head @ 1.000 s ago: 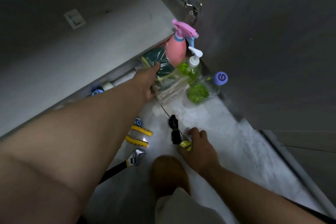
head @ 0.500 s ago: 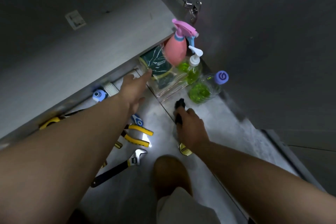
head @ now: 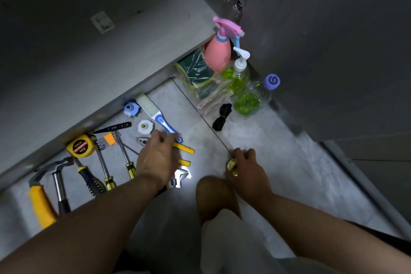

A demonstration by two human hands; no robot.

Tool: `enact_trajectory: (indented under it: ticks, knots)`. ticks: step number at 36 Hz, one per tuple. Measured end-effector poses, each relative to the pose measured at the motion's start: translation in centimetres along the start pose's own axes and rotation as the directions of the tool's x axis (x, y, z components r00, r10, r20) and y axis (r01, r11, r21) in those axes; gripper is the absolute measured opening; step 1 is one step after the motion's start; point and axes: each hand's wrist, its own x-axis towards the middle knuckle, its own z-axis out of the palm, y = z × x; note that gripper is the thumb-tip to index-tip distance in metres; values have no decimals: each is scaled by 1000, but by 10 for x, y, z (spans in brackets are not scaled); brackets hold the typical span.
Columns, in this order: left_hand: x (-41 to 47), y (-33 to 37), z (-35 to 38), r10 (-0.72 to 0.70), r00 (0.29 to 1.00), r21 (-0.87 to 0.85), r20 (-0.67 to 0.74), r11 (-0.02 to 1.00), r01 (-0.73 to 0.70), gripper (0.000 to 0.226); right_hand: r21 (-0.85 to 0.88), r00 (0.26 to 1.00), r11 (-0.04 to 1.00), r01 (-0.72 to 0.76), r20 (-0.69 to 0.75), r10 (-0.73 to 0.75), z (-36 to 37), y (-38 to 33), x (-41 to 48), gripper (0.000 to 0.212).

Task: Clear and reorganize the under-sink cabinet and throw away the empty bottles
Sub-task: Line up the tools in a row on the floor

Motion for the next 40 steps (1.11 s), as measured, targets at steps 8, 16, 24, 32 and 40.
enact_trajectory:
  ticks: [8, 16, 24, 32, 40]
  knots:
    - [-15, -18, 9, -53, 998, -107, 36, 993, 56, 64, 30, 973, 999, -45, -223, 50, -17, -17, 38, 37]
    - [-18, -26, 6, -9, 999, -50, 33, 999, 11, 60, -44, 960, 998, -35, -280, 22, -20, -59, 51, 46]
    - [-22, -29, 8, 30, 999, -44, 32, 999, -29, 60, 30, 931, 931, 364, -13, -364, 11, -142, 78, 33]
    - [-26, -33, 7, 36, 996, -44, 80, 998, -33, 70, -177, 962, 947, 270, 8, -273, 17, -178, 110, 35]
    - [-23, -32, 11, 15, 996, -61, 89, 998, -10, 72, -144, 974, 966, 216, -40, -223, -4, -130, 82, 31]
